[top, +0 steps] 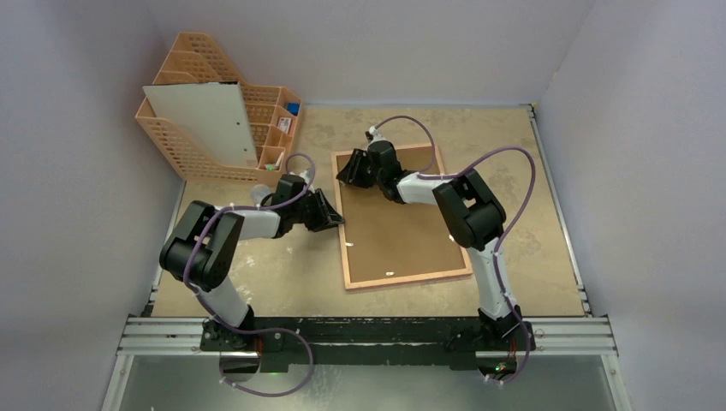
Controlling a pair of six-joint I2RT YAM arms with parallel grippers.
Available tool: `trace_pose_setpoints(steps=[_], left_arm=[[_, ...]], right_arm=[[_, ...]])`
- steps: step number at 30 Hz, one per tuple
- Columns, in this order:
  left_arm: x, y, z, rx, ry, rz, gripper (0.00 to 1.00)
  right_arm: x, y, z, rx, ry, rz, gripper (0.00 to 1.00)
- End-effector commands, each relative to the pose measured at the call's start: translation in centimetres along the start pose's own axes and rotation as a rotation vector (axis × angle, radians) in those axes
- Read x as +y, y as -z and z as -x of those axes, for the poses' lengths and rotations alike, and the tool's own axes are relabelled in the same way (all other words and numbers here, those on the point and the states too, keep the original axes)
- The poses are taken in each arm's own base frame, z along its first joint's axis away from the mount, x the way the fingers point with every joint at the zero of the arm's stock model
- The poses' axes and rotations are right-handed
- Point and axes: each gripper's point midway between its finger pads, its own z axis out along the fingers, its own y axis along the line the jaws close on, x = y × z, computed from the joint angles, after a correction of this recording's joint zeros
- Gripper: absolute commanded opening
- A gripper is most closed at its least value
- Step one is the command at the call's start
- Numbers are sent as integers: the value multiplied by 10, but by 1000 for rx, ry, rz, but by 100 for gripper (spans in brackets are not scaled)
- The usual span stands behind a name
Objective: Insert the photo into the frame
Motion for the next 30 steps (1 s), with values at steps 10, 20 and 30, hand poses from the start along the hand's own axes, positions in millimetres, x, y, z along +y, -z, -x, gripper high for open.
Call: trace_pose_setpoints(steps=[10, 20, 30], left_arm=[[40, -6, -12, 15, 26, 153, 14], [40, -7, -10, 15, 31, 162, 14], [42, -6, -11, 15, 36, 171, 14]], right_arm=[[-7, -2, -23, 110, 77, 35, 37], [-5, 1, -41, 187, 120, 89, 36], [-15, -2, -63, 282, 161, 106, 36]])
